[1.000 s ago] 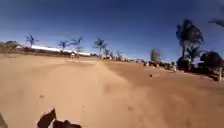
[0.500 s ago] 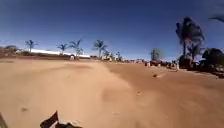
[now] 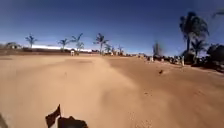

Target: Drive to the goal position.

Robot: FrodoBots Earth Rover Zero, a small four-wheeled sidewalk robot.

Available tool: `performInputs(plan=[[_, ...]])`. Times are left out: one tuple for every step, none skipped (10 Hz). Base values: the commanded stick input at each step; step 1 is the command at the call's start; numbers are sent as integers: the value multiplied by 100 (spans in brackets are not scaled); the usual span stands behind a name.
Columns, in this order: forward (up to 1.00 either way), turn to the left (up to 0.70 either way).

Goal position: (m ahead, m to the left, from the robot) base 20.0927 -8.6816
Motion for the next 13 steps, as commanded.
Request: performInputs(plan=[[70, 0], [70, 0], [70, 0], [70, 0], [70, 0], [70, 0], [70, 0], [70, 0], [70, 0], [70, 0], [70, 0], [70, 0], [70, 0]])
